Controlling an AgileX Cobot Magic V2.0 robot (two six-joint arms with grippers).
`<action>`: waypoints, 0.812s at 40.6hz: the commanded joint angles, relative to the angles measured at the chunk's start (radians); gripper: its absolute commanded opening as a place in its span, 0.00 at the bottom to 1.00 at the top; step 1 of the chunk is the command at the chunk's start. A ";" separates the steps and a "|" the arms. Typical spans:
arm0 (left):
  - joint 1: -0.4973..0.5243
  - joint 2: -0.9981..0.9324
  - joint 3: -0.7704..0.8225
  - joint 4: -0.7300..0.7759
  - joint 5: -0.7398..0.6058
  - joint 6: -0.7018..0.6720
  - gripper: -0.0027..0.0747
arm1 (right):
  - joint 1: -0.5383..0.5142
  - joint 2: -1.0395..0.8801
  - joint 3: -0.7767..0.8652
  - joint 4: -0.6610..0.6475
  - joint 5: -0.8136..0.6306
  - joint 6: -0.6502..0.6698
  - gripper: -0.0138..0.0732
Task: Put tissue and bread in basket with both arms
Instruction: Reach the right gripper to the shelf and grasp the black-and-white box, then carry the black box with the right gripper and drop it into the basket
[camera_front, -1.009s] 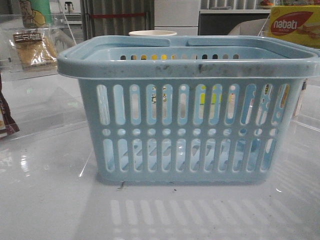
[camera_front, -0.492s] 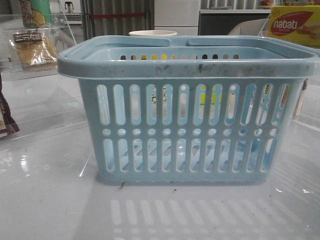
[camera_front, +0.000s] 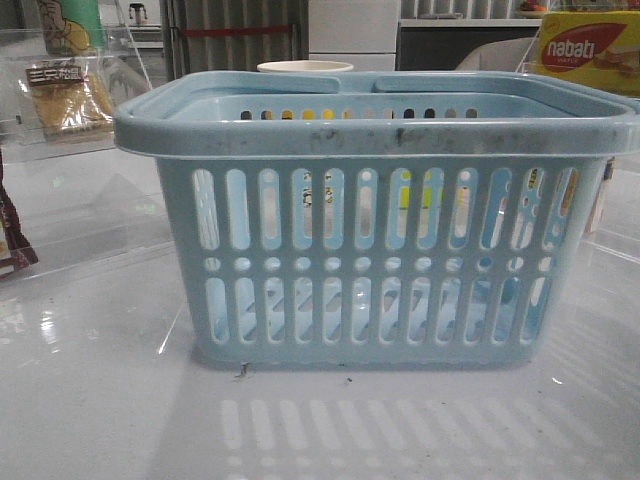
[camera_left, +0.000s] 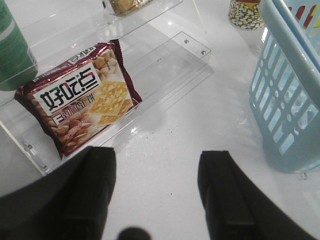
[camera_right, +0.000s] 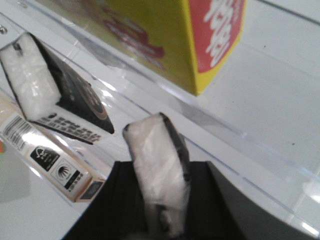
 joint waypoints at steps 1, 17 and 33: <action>-0.007 0.001 -0.027 -0.008 -0.076 -0.004 0.60 | 0.017 -0.111 -0.036 0.039 -0.014 -0.006 0.37; -0.007 0.001 -0.027 -0.008 -0.075 -0.004 0.60 | 0.062 -0.431 -0.036 0.037 0.080 -0.064 0.37; -0.007 0.001 -0.027 -0.008 -0.074 -0.004 0.60 | 0.421 -0.594 -0.018 0.042 0.320 -0.234 0.37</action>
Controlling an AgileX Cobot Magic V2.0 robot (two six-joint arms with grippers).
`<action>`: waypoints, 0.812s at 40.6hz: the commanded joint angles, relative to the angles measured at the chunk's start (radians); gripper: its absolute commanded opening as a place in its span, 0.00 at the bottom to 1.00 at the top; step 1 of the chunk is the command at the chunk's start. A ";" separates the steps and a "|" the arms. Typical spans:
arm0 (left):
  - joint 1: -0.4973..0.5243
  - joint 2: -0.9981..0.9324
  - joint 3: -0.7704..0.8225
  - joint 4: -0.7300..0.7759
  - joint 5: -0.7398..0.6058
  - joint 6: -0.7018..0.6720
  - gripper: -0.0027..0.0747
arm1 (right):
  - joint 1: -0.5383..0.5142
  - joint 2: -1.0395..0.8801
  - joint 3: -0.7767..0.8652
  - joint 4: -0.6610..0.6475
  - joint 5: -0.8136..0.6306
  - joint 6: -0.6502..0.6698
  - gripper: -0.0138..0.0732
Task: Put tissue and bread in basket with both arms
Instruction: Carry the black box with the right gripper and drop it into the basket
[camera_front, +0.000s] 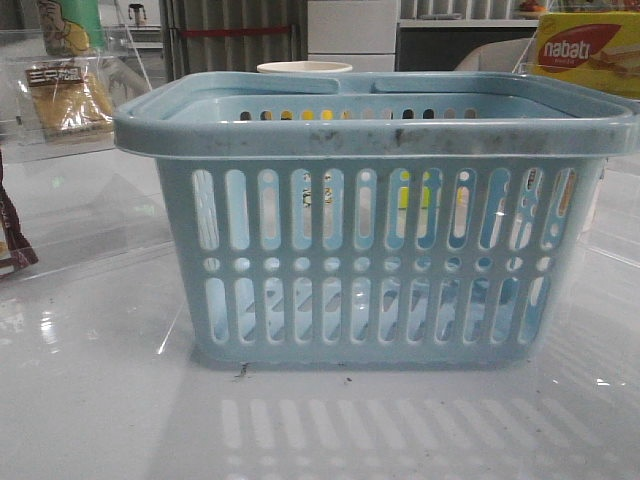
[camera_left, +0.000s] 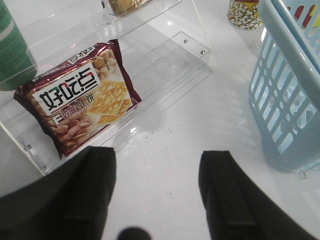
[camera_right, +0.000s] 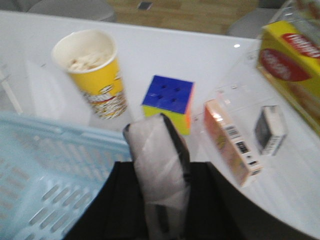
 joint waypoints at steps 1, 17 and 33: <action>-0.007 0.001 -0.027 -0.008 -0.074 -0.004 0.60 | 0.092 -0.015 -0.009 0.019 -0.022 -0.026 0.37; -0.007 0.001 -0.027 -0.008 -0.074 -0.004 0.60 | 0.285 0.195 0.072 0.067 -0.102 -0.026 0.46; -0.007 0.001 -0.027 -0.008 -0.074 -0.004 0.60 | 0.285 0.179 0.074 -0.026 -0.140 -0.026 0.85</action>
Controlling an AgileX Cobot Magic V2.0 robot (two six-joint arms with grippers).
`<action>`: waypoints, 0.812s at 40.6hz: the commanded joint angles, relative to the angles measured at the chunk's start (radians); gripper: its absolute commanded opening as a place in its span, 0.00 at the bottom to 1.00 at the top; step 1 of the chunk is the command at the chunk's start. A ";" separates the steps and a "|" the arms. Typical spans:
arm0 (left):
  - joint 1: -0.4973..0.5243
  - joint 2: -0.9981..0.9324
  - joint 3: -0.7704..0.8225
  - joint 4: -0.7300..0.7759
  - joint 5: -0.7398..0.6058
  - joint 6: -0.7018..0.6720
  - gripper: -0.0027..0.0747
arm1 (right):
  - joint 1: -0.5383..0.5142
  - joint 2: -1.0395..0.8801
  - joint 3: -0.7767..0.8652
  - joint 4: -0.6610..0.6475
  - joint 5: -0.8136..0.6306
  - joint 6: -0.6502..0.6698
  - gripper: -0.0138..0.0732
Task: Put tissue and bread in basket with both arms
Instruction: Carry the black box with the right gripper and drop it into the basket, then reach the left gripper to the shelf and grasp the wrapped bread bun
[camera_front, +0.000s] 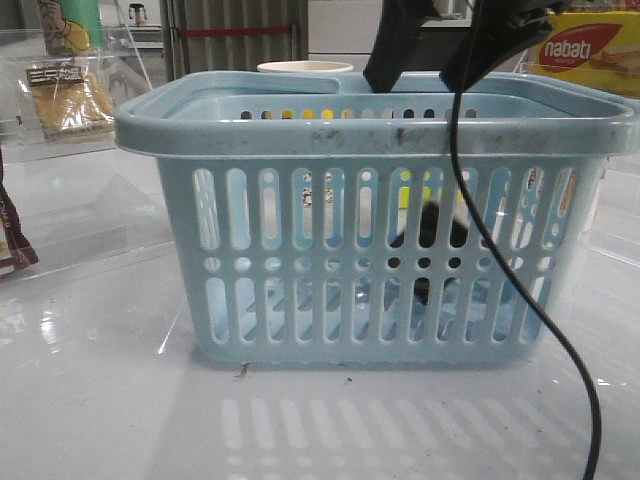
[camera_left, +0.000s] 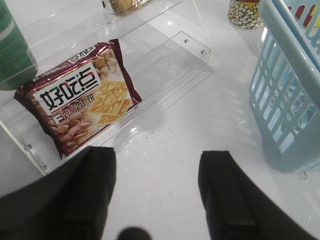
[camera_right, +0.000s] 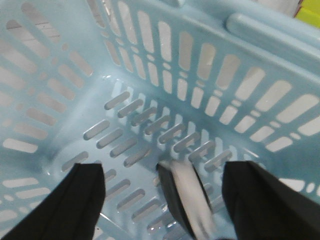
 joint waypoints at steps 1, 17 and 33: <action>-0.007 0.001 -0.027 -0.008 -0.074 -0.004 0.60 | 0.002 -0.122 -0.016 -0.012 -0.062 -0.011 0.84; -0.007 0.001 -0.027 -0.008 -0.074 -0.004 0.60 | 0.002 -0.562 0.307 -0.054 -0.129 -0.022 0.79; -0.007 0.013 -0.027 -0.010 -0.123 -0.004 0.63 | 0.002 -0.822 0.563 -0.053 -0.128 -0.022 0.79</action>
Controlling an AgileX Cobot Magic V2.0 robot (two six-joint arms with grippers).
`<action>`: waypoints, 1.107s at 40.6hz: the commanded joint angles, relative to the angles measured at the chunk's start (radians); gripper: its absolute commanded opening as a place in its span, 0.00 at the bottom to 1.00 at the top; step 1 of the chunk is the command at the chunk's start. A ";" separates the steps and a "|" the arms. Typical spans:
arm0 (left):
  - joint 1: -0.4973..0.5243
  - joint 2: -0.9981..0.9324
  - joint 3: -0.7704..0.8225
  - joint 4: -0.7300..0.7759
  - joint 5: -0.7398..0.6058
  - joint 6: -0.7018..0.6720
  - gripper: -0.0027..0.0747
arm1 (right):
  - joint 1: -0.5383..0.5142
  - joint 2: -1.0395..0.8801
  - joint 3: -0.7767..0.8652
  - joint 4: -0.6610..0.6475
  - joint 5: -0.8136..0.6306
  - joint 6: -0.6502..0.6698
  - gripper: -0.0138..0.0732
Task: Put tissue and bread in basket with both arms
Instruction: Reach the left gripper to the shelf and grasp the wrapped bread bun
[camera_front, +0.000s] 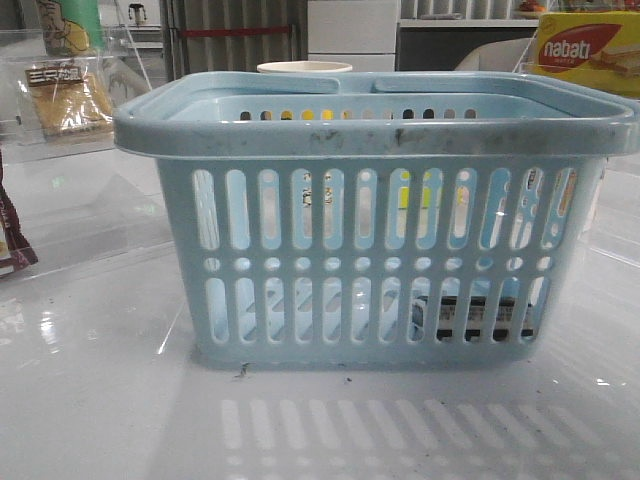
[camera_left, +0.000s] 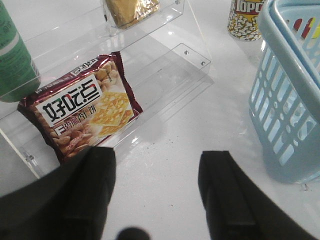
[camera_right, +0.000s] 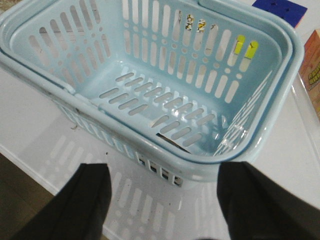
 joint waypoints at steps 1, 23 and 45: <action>-0.007 0.023 -0.027 -0.010 -0.087 -0.004 0.65 | 0.002 -0.030 -0.003 -0.003 -0.074 -0.009 0.79; -0.005 0.548 -0.381 -0.010 -0.189 -0.023 0.82 | 0.002 -0.032 0.003 -0.003 -0.072 -0.009 0.79; 0.066 0.995 -0.825 -0.038 -0.240 -0.336 0.82 | 0.002 -0.032 0.003 -0.003 -0.072 -0.009 0.79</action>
